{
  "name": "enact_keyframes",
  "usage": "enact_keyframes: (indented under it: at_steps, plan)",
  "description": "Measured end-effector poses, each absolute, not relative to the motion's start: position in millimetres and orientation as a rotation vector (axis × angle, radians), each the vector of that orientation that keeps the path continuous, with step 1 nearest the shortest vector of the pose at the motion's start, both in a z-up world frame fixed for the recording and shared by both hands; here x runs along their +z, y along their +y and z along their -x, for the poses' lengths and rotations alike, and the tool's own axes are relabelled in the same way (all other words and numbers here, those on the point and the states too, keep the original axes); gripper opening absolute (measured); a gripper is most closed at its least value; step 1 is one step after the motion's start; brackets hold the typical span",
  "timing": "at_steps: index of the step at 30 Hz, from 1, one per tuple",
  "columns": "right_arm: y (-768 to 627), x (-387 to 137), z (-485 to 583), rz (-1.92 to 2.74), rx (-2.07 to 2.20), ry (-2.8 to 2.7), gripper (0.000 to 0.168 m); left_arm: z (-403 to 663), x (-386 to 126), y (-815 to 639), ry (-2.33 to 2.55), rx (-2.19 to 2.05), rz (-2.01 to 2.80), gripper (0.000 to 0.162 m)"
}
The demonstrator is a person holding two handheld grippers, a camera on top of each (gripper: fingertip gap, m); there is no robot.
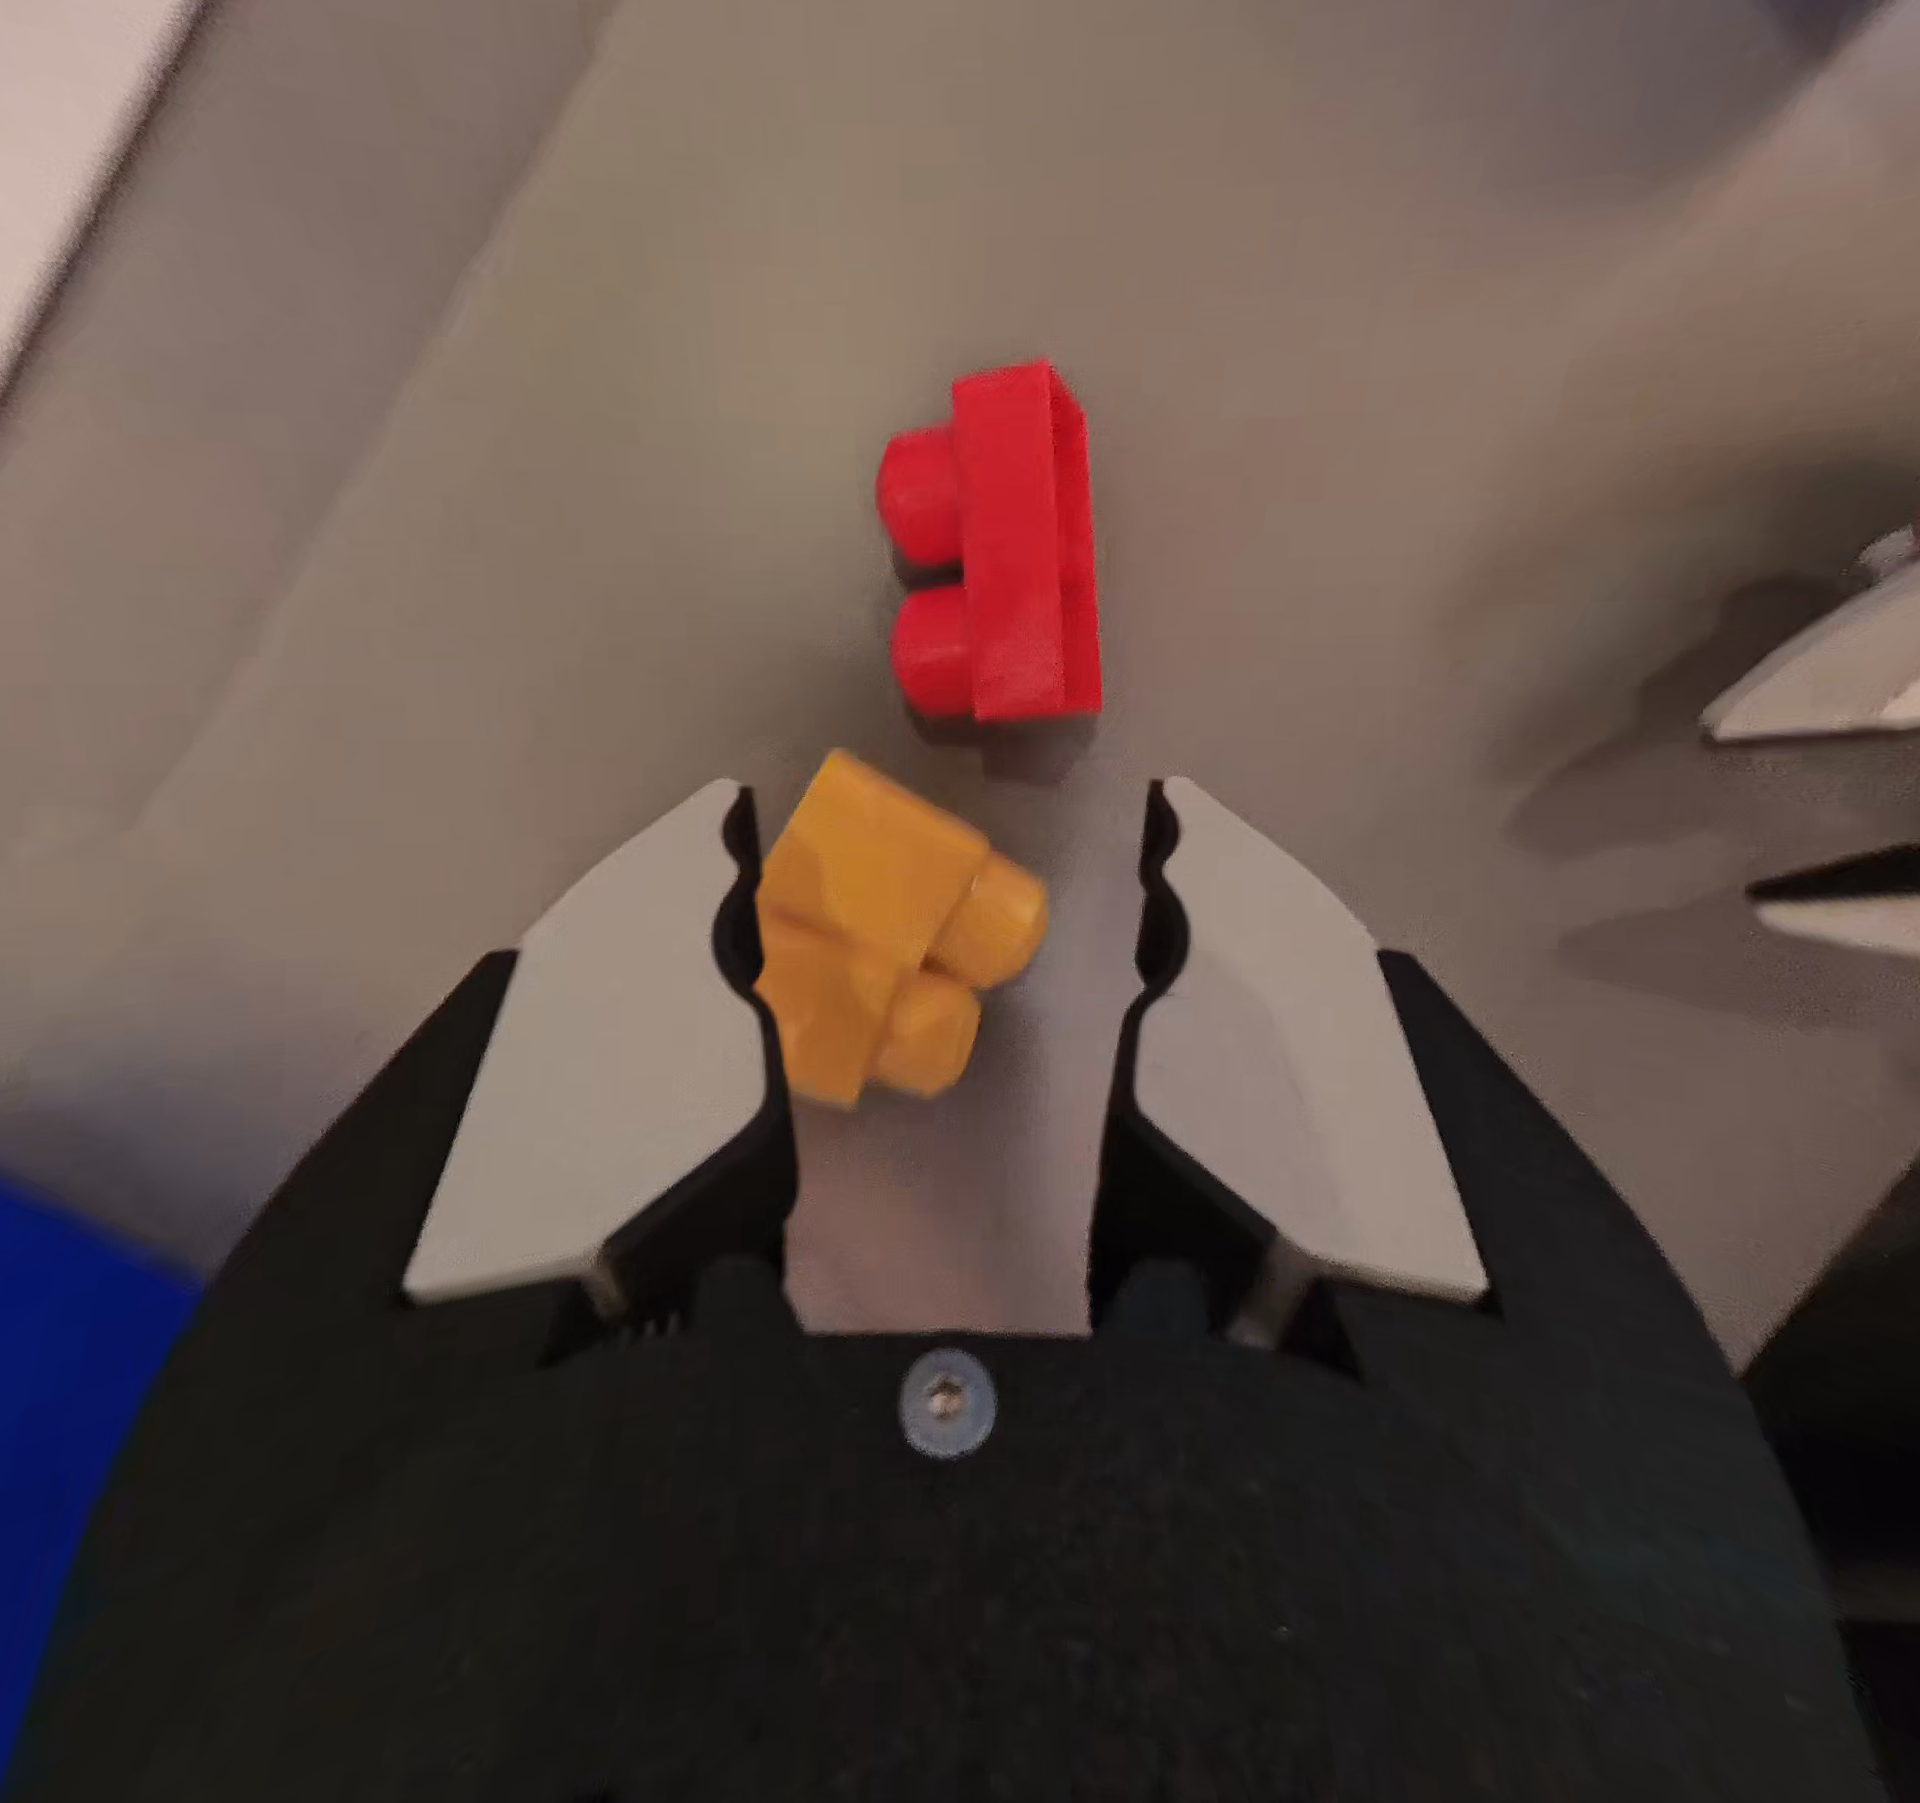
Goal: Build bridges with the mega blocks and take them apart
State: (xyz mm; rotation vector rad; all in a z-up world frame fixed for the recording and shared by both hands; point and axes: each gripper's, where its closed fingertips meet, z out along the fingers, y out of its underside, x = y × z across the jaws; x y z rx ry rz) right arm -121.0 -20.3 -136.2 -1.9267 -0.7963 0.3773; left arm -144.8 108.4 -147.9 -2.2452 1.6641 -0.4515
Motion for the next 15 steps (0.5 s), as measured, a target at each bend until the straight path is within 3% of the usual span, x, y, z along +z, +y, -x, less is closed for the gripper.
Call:
enact_keyframes:
  at_steps: [5,11,15]
  plan:
    - [-18.5,-136.3,118.5,1.931,0.329,-0.793,0.03,208.8,-127.8,103.1,1.355,-0.295,2.163,0.093]
    - [-15.1,-146.9,118.5,1.969,0.345,-0.775,0.03,235.2,-167.7,56.1,1.218,-0.409,2.186,0.088]
    - [-10.9,-150.6,114.1,2.008,0.355,-0.712,0.033,230.8,-161.7,40.2,1.169,-0.564,2.137,0.086]
